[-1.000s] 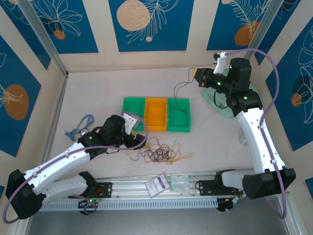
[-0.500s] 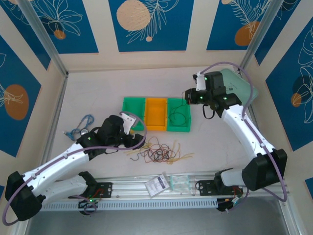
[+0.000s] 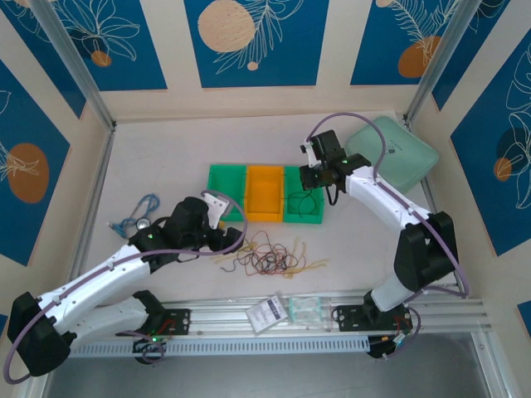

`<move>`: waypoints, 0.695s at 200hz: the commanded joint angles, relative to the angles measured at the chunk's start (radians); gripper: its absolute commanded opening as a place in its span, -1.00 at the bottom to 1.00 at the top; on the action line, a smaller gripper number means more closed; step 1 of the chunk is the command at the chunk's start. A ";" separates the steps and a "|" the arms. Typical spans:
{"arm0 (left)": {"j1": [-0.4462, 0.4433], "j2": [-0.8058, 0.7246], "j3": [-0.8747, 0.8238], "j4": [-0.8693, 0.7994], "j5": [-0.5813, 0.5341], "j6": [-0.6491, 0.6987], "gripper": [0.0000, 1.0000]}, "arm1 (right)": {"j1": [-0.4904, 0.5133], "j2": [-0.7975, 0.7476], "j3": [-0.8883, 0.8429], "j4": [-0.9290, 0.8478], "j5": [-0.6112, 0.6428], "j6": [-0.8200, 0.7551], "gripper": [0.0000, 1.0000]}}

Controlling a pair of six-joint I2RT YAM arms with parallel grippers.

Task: Untangle the cables

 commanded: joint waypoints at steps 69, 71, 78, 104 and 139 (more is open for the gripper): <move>0.017 -0.006 -0.029 -0.025 -0.038 0.015 0.52 | 0.026 0.155 0.085 -0.013 -0.065 0.021 -0.66; 0.017 -0.005 -0.030 -0.024 -0.036 0.015 0.52 | 0.027 0.157 0.085 -0.012 -0.070 0.021 -0.66; 0.016 -0.002 -0.032 -0.020 -0.037 0.014 0.52 | 0.025 0.161 0.086 -0.009 -0.086 0.026 -0.66; 0.019 0.011 -0.043 0.004 -0.029 0.010 0.52 | 0.022 0.185 0.104 0.000 -0.132 0.034 -0.66; 0.022 0.015 -0.048 0.010 -0.028 0.009 0.52 | 0.025 0.216 0.130 0.007 -0.171 0.043 -0.65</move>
